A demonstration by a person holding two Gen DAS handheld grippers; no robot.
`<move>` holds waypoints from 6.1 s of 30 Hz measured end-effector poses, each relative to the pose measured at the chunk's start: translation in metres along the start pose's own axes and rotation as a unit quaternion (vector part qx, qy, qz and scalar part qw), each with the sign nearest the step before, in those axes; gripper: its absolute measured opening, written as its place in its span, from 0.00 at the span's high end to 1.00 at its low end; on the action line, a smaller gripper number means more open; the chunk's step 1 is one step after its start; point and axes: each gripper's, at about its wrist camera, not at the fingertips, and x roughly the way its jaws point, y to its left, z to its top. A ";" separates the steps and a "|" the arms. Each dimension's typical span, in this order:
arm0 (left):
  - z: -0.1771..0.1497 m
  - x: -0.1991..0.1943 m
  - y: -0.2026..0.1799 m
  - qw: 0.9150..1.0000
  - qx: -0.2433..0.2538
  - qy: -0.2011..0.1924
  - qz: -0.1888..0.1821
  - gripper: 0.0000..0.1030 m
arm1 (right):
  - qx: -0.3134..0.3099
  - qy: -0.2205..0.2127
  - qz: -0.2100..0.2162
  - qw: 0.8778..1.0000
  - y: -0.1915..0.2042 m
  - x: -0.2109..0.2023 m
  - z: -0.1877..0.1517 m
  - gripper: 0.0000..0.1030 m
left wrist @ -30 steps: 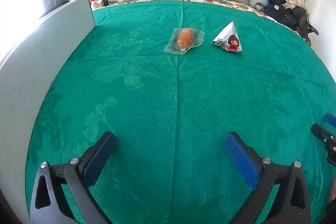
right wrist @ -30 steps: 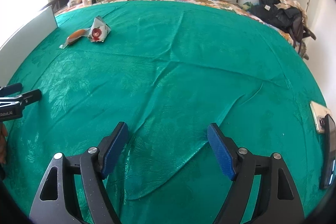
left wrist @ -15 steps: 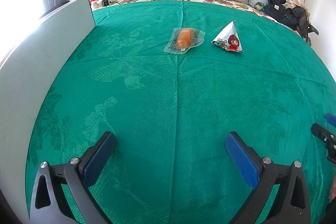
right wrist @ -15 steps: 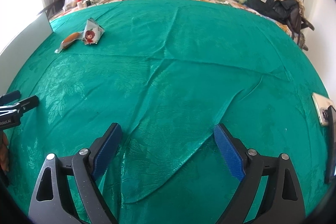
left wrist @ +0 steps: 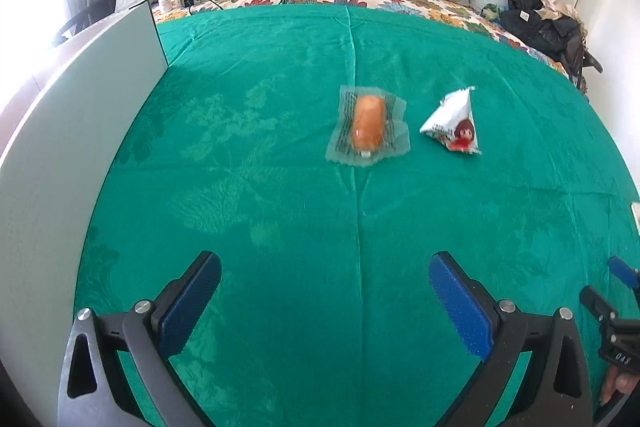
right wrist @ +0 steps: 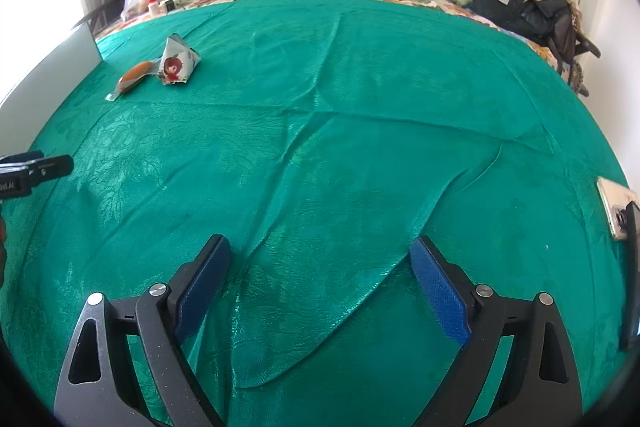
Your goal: Organize snacks
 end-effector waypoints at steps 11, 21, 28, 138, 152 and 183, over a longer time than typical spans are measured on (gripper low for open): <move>0.088 0.082 -0.023 0.995 0.070 0.072 0.023 0.01 | 0.001 0.000 0.000 1.000 0.000 0.000 0.000 0.08; 0.081 0.050 -0.021 0.995 0.079 0.051 -0.014 0.66 | -0.001 0.001 0.002 1.000 0.002 0.001 0.000 0.06; -0.002 -0.011 -0.005 0.994 0.079 0.077 -0.026 0.66 | -0.001 0.002 0.002 1.000 0.002 0.001 0.000 0.07; -0.074 -0.238 0.131 0.974 -0.118 -0.132 -0.139 0.72 | -0.044 -0.048 0.216 0.974 0.134 -0.104 0.015 0.68; -0.103 -0.225 0.315 0.977 -0.191 -0.090 0.037 0.69 | -0.178 -0.022 0.393 0.902 0.366 -0.150 0.089 0.67; -0.133 -0.293 0.300 0.928 -0.205 -0.126 0.284 0.00 | -0.218 -0.031 0.244 0.944 0.415 -0.142 0.092 0.22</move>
